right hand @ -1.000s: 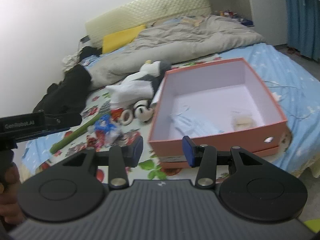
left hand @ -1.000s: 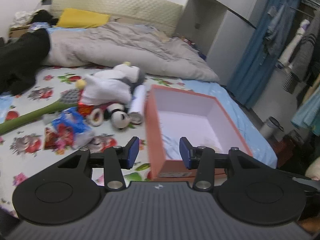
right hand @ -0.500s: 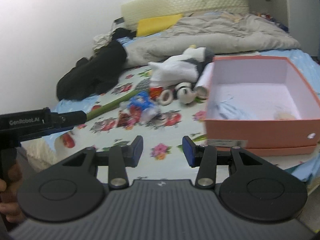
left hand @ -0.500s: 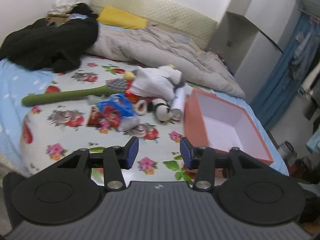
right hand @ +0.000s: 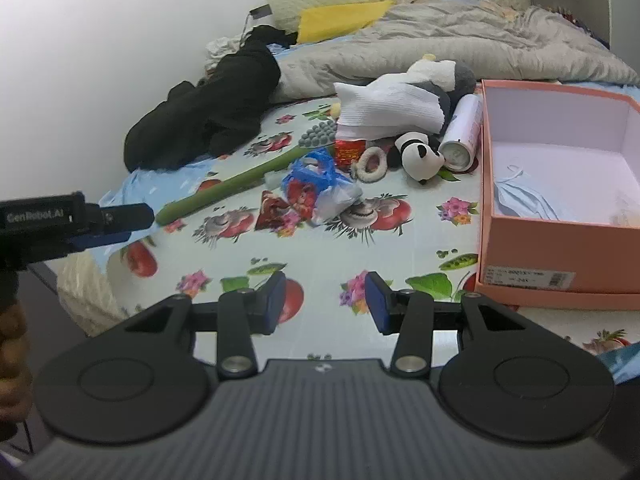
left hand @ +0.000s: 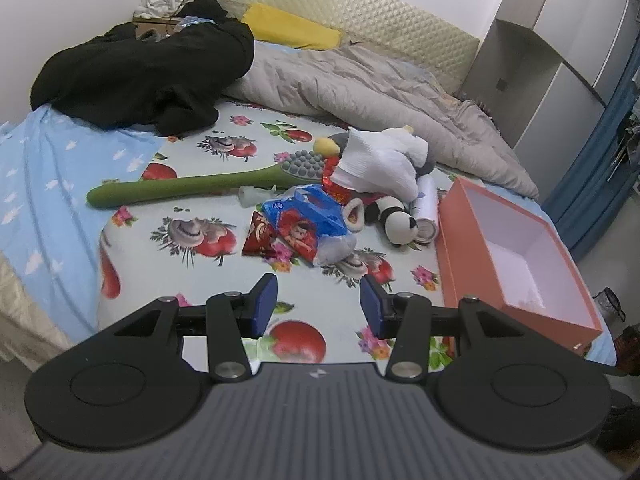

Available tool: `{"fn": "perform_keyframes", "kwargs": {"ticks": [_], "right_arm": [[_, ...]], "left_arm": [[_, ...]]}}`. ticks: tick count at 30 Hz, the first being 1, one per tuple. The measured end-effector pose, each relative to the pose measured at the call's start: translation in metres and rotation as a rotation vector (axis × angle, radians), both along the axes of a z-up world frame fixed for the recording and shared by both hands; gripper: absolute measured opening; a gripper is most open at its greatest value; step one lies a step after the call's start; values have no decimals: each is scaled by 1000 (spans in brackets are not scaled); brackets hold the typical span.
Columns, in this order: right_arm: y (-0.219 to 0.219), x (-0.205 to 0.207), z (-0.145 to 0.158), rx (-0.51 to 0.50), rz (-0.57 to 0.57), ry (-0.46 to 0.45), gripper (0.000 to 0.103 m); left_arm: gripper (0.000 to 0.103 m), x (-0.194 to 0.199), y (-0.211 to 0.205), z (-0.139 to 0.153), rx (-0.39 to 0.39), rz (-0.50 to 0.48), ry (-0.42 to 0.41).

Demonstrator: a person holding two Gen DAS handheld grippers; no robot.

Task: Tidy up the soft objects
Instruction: 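Grasp the red snack packet with the left gripper while the right grasps the blue plastic bag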

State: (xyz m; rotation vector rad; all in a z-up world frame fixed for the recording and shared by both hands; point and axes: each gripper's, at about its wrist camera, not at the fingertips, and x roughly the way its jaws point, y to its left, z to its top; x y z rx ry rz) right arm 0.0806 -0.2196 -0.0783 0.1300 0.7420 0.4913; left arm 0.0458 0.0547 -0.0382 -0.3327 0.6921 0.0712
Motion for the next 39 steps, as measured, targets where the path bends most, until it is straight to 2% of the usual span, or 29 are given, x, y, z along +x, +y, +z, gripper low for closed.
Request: {"fn": "perform_keyframes", "kwargs": {"ticks": [5,12,24,25,26,28,30,39], "right_arm": [[7,29,-9,-1,-13,10,47],[21,73,-20,-44,28,-15,47],[59,140,-55,-96,84,0,47],[64,145,-58,-105,92,1,48],[67,150,-60,-113,100,2,56],[76,161,-65,-135,115,5,63],[85,172,-68,-174,124,-4,63],[116,214,-89,-207,173,-37,63]], "left_arm": [[52,39,9,-26,-13,8,33],[52,91,27,-69,-43,38,81],[53,155,57,-118,-69,74,109],[57,161,60,-122,-73,79,117],[58,165,62,-125,-76,82,121],[59,175,67,-131,-79,81,122],[60,183,71,-137,-78,87,127],[59,210,84,-160,-84,88,145]]}}
